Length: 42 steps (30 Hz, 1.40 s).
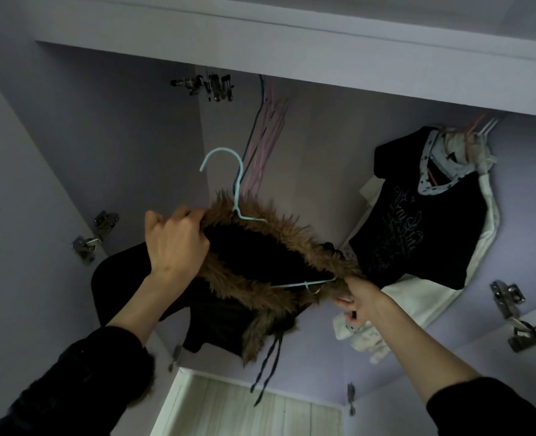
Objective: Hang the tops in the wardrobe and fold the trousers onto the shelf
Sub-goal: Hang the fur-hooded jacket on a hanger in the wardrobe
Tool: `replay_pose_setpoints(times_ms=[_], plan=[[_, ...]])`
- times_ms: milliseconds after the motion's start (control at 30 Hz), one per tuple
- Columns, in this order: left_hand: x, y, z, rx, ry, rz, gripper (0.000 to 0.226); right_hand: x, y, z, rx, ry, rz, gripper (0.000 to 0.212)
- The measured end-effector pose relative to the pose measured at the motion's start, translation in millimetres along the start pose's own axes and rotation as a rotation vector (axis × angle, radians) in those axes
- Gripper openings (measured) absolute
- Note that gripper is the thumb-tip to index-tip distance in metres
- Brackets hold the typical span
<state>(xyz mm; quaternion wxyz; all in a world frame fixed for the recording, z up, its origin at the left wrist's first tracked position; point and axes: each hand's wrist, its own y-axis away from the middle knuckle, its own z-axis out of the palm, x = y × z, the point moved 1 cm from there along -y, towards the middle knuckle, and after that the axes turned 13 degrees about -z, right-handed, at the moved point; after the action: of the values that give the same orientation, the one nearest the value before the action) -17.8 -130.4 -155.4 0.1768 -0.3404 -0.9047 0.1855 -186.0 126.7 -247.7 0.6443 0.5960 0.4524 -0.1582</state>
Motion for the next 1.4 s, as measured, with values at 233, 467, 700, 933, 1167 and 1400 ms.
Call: replay_pose_setpoints(times_ms=[233, 467, 700, 933, 1167, 1400], plan=[[-24, -7, 0, -0.099, -0.030, -0.156, 0.026, -13, 2, -14, -0.265, -0.087, 0.035, 0.015], [-32, -14, 4, -0.129, -0.059, -0.211, 0.019, -29, 17, -12, -0.458, -0.136, -0.105, 0.028], [-29, -13, 6, -0.108, -0.067, -0.203, 0.020, -23, 18, 5, -0.277, 0.129, -0.139, 0.046], [-5, 6, 4, -0.019, -0.049, 0.026, 0.023, -39, 30, 18, -0.195, 0.419, -0.274, 0.044], [15, 11, -1, 0.037, 0.076, 0.118, 0.033, -76, 90, 35, -0.746, 1.255, -0.523, 0.031], [11, -10, -24, 0.126, 0.171, 0.065, 0.029, -111, 79, -2, 0.018, 1.301, -1.028, 0.034]])
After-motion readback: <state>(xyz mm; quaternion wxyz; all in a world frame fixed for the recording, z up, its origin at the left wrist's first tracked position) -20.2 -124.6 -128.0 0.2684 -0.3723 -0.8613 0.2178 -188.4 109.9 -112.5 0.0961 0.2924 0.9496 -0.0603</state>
